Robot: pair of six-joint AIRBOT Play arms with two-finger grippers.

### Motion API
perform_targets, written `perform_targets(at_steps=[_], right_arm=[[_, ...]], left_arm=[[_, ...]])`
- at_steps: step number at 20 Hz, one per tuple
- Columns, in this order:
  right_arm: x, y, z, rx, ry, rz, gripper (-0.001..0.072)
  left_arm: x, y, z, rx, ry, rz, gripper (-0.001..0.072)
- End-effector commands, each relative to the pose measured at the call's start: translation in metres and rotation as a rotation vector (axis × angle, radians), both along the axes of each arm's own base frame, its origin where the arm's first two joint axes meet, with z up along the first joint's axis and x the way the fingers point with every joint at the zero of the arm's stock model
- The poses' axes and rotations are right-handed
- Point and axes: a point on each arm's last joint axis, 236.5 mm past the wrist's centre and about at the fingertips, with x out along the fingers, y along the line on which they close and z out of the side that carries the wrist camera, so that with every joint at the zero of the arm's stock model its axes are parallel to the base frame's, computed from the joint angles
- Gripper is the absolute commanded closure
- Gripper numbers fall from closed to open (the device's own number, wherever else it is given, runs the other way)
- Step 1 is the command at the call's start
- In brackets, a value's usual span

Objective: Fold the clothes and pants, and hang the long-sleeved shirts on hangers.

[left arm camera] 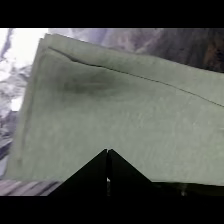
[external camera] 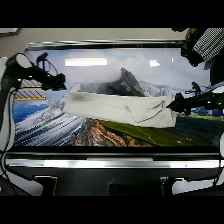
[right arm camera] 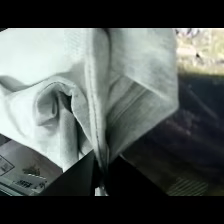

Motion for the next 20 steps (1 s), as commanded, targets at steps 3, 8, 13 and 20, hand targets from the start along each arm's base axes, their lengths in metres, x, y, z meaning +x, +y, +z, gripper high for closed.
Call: perform_targets(at_steps=[3, 8, 13, 20], right_arm=[[-0.021, -0.014, 0.068, -0.115, 0.023, -0.020, 0.0679], [-0.018, -0.021, 0.129, -0.178, -0.054, -0.014, 0.0679], [-0.016, -0.023, 0.164, -0.207, -0.113, -0.003, 0.0679], [-0.020, -0.018, 0.175, -0.206, -0.139, 0.011, 0.0679]], left_arm=[[-0.004, -0.169, -0.032, -0.255, 0.026, -0.058, 0.0685], [-0.043, -0.308, -0.053, -0.436, 0.059, -0.078, 0.0686], [-0.083, -0.389, -0.074, -0.580, 0.143, -0.051, 0.0687], [-0.119, -0.460, -0.087, -0.681, 0.212, -0.037, 0.0686]])
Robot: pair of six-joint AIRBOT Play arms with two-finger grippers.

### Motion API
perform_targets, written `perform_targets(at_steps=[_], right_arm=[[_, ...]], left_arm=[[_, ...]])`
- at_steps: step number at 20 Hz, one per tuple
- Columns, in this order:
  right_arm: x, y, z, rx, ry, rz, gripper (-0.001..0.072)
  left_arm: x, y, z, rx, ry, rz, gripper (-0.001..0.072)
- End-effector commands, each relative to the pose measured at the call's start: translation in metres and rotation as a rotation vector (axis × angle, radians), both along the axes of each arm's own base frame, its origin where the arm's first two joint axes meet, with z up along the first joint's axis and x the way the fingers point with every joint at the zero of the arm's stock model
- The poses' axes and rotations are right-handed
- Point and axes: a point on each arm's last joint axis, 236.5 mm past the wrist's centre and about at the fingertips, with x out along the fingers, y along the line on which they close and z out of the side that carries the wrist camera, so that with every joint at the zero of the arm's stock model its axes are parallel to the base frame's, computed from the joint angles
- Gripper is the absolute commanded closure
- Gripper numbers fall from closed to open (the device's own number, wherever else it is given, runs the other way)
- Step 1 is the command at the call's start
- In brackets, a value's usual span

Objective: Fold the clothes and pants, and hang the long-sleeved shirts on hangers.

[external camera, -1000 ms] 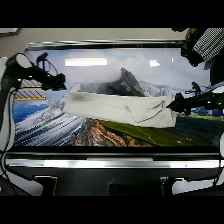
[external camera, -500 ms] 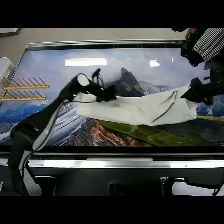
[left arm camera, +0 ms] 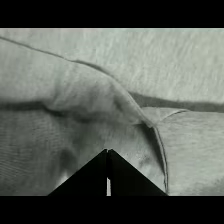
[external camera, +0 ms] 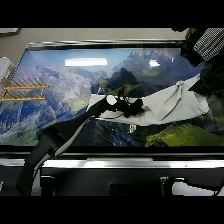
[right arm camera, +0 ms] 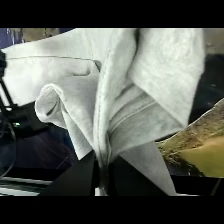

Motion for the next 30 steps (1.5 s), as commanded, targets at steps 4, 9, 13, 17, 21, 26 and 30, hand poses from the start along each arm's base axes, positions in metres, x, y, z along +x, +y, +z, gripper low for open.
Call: perform_targets(at_steps=[4, 9, 13, 17, 21, 26, 30], right_arm=[[0.001, 0.006, 0.009, 0.015, -0.028, 0.014, 0.0679], [0.006, 0.017, 0.013, 0.024, -0.067, 0.058, 0.0679], [0.015, 0.067, 0.013, 0.017, -0.097, 0.167, 0.0679], [0.028, 0.137, 0.013, 0.004, -0.135, 0.223, 0.0679], [0.039, 0.231, -0.001, 0.040, -0.166, 0.303, 0.0679], [0.042, 0.334, -0.083, 0.079, -0.062, 0.372, 0.0679], [0.036, 0.384, -0.119, 0.158, -0.003, 0.381, 0.0679]], left_arm=[[-0.028, -0.051, -0.008, -0.060, 0.063, 0.006, 0.0686], [-0.019, -0.026, 0.000, -0.049, 0.057, -0.063, 0.0687], [0.021, 0.080, 0.010, 0.151, -0.004, -0.169, 0.0687], [0.069, 0.225, 0.067, 0.373, -0.098, -0.130, 0.0686], [0.082, 0.354, 0.144, 0.492, -0.166, -0.013, 0.0685], [0.082, 0.450, 0.207, 0.517, -0.230, 0.182, 0.0684], [0.072, 0.474, 0.214, 0.532, -0.213, 0.197, 0.0684]])
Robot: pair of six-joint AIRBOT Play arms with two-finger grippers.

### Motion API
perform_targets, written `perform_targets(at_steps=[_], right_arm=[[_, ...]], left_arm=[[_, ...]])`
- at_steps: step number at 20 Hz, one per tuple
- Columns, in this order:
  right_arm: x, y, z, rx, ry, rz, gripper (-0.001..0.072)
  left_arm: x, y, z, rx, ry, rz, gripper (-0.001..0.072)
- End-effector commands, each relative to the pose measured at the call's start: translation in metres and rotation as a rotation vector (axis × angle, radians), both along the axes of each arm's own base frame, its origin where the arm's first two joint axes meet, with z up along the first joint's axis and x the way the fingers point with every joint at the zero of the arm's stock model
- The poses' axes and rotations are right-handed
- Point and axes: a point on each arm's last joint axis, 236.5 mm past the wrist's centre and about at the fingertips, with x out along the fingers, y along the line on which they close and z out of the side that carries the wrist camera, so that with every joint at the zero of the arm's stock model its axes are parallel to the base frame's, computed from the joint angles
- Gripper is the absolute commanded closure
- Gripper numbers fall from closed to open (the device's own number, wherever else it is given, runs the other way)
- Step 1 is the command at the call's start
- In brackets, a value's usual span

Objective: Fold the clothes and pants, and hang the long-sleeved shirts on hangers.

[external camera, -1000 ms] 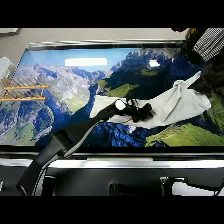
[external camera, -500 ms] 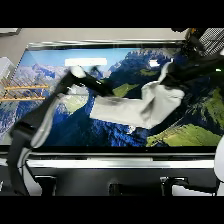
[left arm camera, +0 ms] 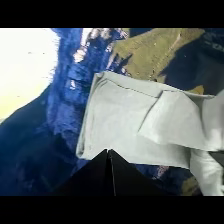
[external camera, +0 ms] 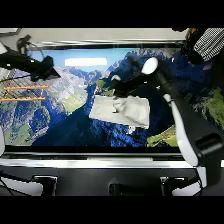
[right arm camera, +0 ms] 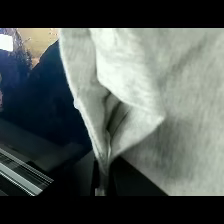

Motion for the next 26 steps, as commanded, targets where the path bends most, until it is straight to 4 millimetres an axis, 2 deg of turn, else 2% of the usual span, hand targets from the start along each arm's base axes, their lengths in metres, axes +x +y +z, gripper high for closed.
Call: perform_targets(at_steps=[1, 4, 7, 8, 10, 11, 12, 14, 16, 17, 18, 20, 21, 23, 24, 25, 26], right_arm=[[-0.004, 0.046, -0.030, 0.051, 0.045, -0.001, 0.0679], [-0.006, 0.052, -0.043, 0.042, 0.058, 0.003, 0.0678], [0.002, 0.055, -0.045, 0.058, 0.050, -0.024, 0.0608], [0.001, 0.060, -0.041, 0.084, 0.057, -0.029, 0.0529], [-0.003, 0.072, -0.031, 0.146, 0.081, -0.032, 0.0419], [-0.005, 0.078, -0.027, 0.167, 0.080, -0.025, 0.0319], [-0.007, 0.083, -0.024, 0.185, 0.072, -0.010, 0.0255], [-0.009, 0.086, -0.016, 0.204, 0.064, 0.002, 0.0250], [-0.002, 0.074, 0.001, 0.215, 0.028, -0.007, 0.0218], [0.004, 0.059, 0.013, 0.216, 0.005, -0.009, 0.0207], [0.011, 0.035, 0.025, 0.209, -0.019, -0.014, 0.0203], [0.023, -0.031, 0.046, 0.171, -0.047, -0.038, 0.0190], [0.027, -0.071, 0.053, 0.136, -0.055, -0.062, 0.0140], [0.030, -0.149, 0.058, 0.057, -0.061, -0.118, 0.0139], [0.029, -0.182, 0.056, 0.030, -0.052, -0.150, 0.0139], [0.029, -0.211, 0.052, 0.018, -0.036, -0.180, 0.0113], [0.029, -0.231, 0.044, 0.016, -0.021, -0.212, 0.0083]], left_arm=[[-0.012, 0.026, 0.008, 0.027, 0.008, 0.012, 0.0685], [-0.015, 0.022, 0.002, 0.025, 0.027, 0.003, 0.0684], [-0.018, 0.014, -0.007, 0.024, 0.053, -0.013, 0.0684], [-0.019, 0.011, -0.009, 0.024, 0.057, -0.020, 0.0684], [-0.019, 0.005, -0.010, 0.024, 0.059, -0.033, 0.0684], [-0.019, 0.002, -0.010, 0.023, 0.055, -0.037, 0.0684], [-0.019, -0.002, -0.010, 0.023, 0.051, -0.044, 0.0684], [-0.019, -0.009, -0.010, 0.023, 0.049, -0.056, 0.0684], [-0.020, -0.014, -0.010, 0.023, 0.048, -0.067, 0.0684], [-0.020, -0.014, -0.010, 0.023, 0.048, -0.068, 0.0684], [-0.021, -0.016, -0.009, 0.023, 0.048, -0.071, 0.0684], [-0.022, -0.016, -0.009, 0.023, 0.048, -0.072, 0.0684], [-0.023, -0.016, -0.009, 0.024, 0.052, -0.075, 0.0684], [-0.026, -0.015, -0.010, 0.027, 0.061, -0.083, 0.0684], [-0.026, -0.015, -0.010, 0.030, 0.056, -0.091, 0.0684], [-0.026, -0.015, -0.009, 0.032, 0.053, -0.097, 0.0684], [-0.026, -0.015, -0.010, 0.035, 0.050, -0.102, 0.0684]])
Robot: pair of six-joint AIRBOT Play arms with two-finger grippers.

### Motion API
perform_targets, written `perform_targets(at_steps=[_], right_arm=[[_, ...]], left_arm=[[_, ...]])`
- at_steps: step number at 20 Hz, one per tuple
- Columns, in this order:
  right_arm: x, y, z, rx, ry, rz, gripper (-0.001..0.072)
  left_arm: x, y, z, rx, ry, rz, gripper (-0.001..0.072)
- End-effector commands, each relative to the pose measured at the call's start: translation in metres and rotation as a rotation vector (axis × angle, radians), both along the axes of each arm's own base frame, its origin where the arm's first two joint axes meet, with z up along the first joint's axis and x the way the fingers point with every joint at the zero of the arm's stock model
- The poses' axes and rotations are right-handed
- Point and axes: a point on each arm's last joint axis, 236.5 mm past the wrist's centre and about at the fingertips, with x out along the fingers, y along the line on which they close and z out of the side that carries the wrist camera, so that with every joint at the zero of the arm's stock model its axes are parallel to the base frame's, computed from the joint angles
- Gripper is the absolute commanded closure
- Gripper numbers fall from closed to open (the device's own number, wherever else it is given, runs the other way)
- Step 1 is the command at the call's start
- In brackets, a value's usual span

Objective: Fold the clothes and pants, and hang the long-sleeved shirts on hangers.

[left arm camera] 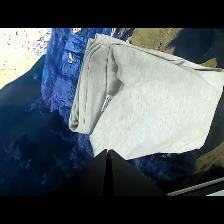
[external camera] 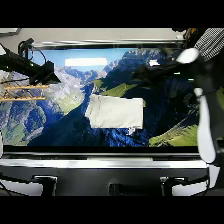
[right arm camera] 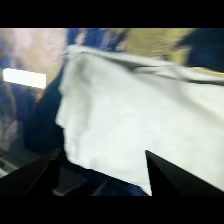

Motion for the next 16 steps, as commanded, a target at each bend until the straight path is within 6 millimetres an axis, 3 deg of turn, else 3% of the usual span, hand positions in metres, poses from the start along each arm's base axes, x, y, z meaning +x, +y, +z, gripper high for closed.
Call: perform_targets(at_steps=[1, 2, 4, 9, 16], right_arm=[[-0.013, -0.093, -0.020, -0.052, 0.066, -0.078, 0.0084], [-0.016, -0.101, -0.036, -0.042, 0.095, -0.099, 0.0084], [-0.026, -0.099, -0.072, -0.020, 0.146, -0.095, 0.0084], [-0.053, -0.062, -0.147, 0.089, 0.259, -0.081, 0.0084], [-0.069, -0.010, -0.194, 0.081, 0.298, -0.015, 0.0088]], left_arm=[[-0.002, 0.000, 0.000, 0.009, -0.004, -0.019, 0.0684], [-0.001, 0.001, -0.001, 0.014, -0.004, -0.018, 0.0684], [-0.001, 0.003, -0.002, 0.026, -0.015, -0.035, 0.0684], [0.000, 0.006, -0.003, 0.045, -0.028, -0.051, 0.0684], [0.002, 0.007, -0.009, 0.050, -0.019, -0.047, 0.0684]])
